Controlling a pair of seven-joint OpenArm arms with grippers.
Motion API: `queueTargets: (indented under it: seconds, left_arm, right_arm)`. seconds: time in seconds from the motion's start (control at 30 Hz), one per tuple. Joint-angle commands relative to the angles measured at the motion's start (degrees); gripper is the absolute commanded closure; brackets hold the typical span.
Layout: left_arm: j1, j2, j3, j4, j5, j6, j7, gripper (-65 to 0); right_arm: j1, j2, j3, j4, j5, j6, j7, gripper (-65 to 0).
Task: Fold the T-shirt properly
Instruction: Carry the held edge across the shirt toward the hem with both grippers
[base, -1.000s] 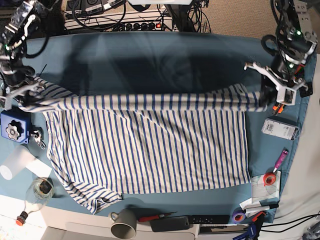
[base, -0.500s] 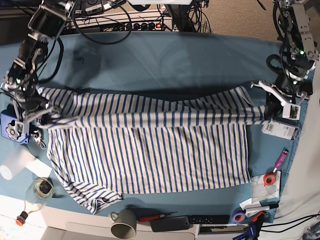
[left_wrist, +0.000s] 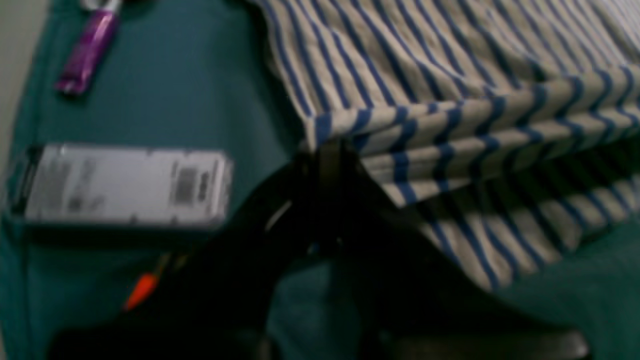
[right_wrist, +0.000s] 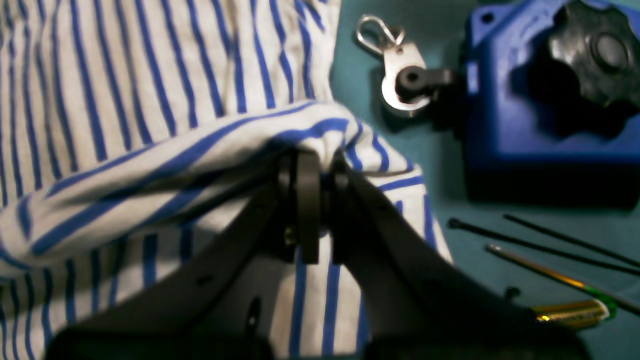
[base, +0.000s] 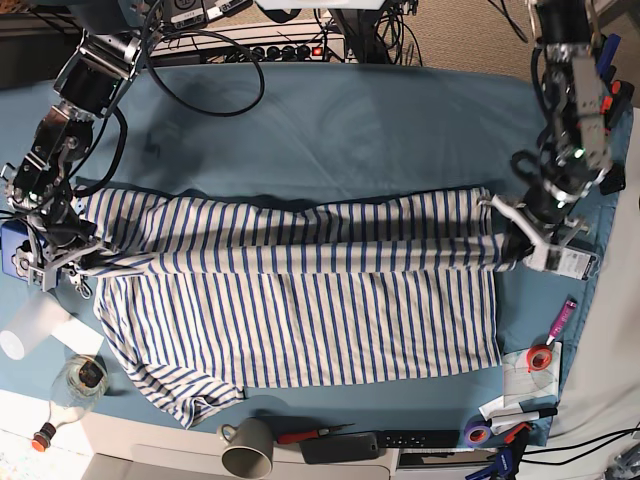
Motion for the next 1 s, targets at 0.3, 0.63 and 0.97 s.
queueTargets:
  seconds: [0.3,0.63,0.97]
  left_arm:
    - [-4.8,-0.5,1.2,-0.1,3.1,5.1,-1.3,0.0]
    - [-4.9,2.6,1.5,-0.6,3.1,4.9,-1.4,0.0]
    - [-5.2,2.9,1.5,-6.7,3.1,4.8,-4.0,0.0]
  right_arm:
    - [2.4,1.5,0.3,-0.2,-1.7,-0.2,3.1,0.0]
    - [2.9,1.4,-4.6,-0.3,-7.0,-0.3,6.4,0.0]
    - [6.3,1.4,-7.4,-0.7,-10.6,-3.6,7.5,0.0]
